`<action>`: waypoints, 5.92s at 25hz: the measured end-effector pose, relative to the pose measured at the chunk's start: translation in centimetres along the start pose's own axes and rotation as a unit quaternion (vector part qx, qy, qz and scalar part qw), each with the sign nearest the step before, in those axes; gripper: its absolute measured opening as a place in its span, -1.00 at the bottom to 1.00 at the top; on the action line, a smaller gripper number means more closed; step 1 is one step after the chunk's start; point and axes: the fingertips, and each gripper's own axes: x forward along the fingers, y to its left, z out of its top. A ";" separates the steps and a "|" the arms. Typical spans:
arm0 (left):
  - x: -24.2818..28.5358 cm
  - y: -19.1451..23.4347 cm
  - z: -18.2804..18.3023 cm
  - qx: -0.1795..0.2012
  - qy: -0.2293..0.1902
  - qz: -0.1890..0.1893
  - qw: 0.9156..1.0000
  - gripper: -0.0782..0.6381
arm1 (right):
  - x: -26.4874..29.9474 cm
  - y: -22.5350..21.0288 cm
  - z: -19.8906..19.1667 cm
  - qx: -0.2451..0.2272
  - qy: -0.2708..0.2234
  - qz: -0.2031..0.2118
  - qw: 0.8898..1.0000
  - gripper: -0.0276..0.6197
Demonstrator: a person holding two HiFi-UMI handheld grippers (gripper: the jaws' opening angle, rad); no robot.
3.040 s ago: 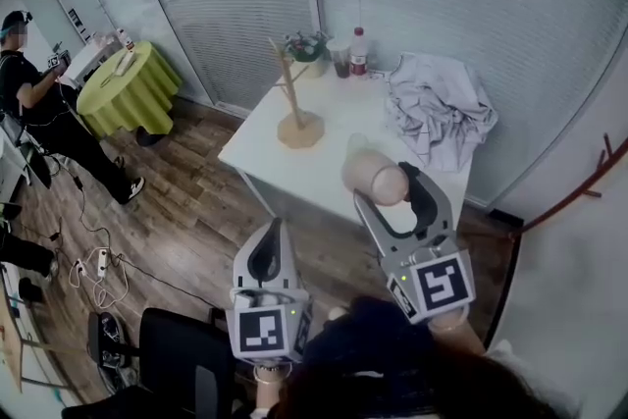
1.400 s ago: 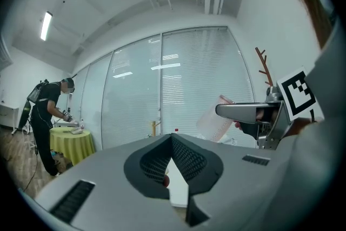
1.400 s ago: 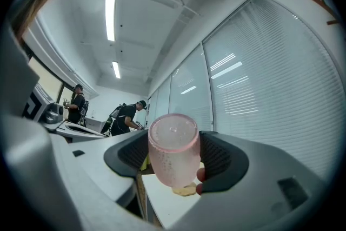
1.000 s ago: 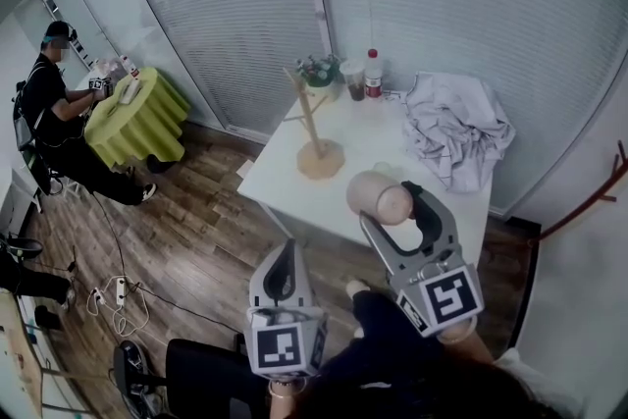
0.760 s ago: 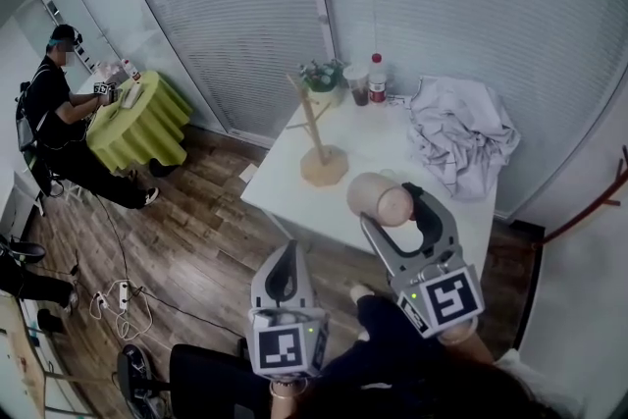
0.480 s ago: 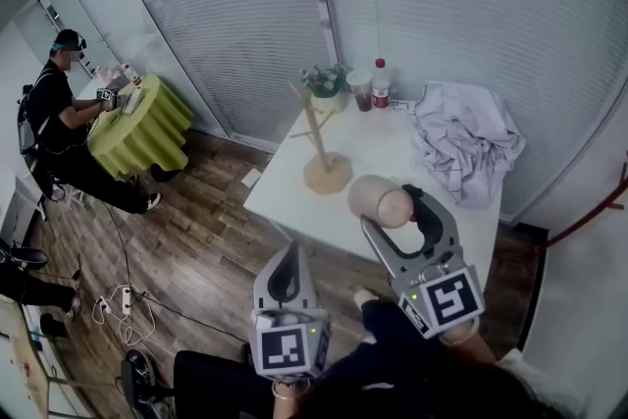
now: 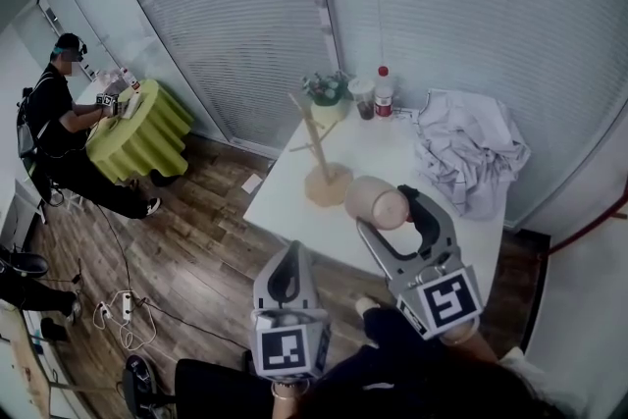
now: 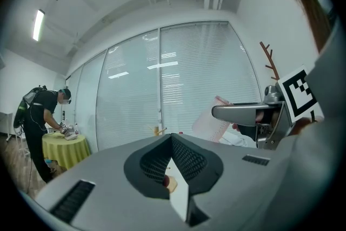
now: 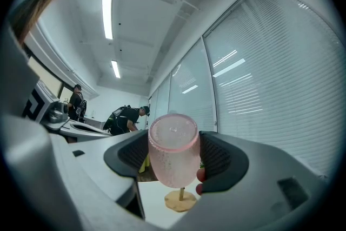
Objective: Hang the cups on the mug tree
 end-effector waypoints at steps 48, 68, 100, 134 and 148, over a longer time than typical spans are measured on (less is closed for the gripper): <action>11.6 3.8 -0.9 0.008 0.029 0.040 0.999 -0.79 | 11.9 -4.7 -2.1 0.010 -0.019 0.057 0.998 0.00; 13.0 4.8 -1.7 0.012 0.049 0.048 0.998 -0.79 | 14.3 -5.1 -3.8 0.031 -0.011 0.068 0.997 0.00; 14.2 5.0 -2.9 0.011 0.072 0.044 0.996 -0.79 | 15.4 -5.6 -4.6 0.046 -0.013 0.073 0.996 0.00; 15.6 5.0 -4.6 -0.006 0.089 0.041 0.995 -0.79 | 17.2 -5.7 -6.9 0.053 0.003 0.072 0.996 0.00; 16.1 5.6 -4.7 -0.011 0.085 0.046 0.995 -0.79 | 18.0 -5.2 -7.9 0.027 0.001 0.067 0.997 0.00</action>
